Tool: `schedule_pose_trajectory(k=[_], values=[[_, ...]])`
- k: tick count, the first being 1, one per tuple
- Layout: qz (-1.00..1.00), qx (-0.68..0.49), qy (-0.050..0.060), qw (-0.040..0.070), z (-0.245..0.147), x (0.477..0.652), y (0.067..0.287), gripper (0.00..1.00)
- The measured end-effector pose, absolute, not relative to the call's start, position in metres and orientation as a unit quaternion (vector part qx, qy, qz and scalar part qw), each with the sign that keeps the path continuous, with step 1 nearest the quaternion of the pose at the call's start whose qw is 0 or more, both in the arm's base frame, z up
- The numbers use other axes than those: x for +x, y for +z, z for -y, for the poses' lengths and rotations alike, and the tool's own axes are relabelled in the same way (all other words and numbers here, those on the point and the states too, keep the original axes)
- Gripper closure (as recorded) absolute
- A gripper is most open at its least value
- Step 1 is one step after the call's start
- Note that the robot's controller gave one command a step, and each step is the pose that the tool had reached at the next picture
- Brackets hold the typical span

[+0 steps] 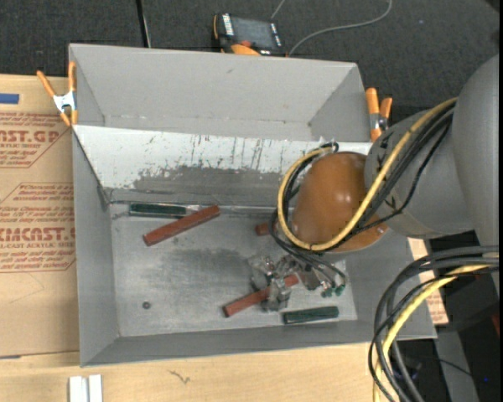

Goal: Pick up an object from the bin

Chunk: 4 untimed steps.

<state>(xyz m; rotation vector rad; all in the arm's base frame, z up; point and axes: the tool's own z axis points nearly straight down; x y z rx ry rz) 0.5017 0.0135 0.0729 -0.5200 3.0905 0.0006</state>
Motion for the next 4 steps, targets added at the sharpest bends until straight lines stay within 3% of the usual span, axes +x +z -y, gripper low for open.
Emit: schedule_pose_trajectory(k=[1,2,3,4], values=[[-0.983,-0.182,0.000,0.004,-0.044,0.502,0.201,1.00],[-0.983,-0.181,0.000,0.001,-0.043,0.501,0.197,0.00],[-0.980,-0.201,0.001,-0.002,-0.032,0.531,0.067,0.00],[-0.980,-0.201,0.001,0.000,-0.032,0.532,0.072,1.00]])
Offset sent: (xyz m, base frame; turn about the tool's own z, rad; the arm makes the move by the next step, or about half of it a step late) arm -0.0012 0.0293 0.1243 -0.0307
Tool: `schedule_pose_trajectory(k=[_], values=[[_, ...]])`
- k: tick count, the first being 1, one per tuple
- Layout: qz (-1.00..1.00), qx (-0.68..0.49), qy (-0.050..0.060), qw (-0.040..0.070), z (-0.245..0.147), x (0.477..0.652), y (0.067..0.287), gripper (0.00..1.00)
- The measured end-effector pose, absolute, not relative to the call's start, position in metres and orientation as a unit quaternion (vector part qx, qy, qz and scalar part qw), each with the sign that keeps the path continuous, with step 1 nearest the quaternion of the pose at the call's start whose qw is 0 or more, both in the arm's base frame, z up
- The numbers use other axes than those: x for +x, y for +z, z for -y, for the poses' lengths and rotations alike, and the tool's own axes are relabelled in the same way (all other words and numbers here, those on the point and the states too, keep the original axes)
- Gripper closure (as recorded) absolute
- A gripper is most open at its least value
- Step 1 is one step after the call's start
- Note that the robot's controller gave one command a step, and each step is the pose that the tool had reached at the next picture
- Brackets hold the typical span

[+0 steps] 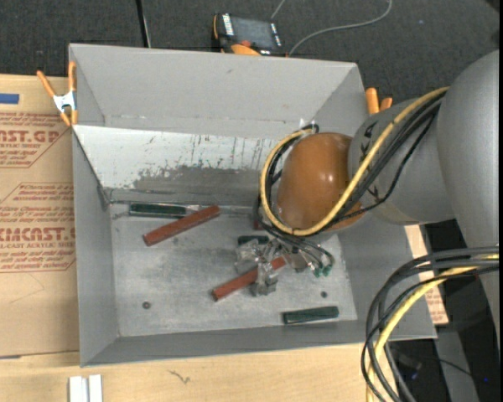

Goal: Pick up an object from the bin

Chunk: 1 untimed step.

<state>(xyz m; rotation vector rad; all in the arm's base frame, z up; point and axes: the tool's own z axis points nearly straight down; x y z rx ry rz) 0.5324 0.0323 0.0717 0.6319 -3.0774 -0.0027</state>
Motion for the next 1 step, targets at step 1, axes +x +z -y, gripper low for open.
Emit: schedule_pose_trajectory(k=[1], values=[[0.980,0.197,0.000,-0.006,-0.0587,0.5467,0.2291,1.00]])
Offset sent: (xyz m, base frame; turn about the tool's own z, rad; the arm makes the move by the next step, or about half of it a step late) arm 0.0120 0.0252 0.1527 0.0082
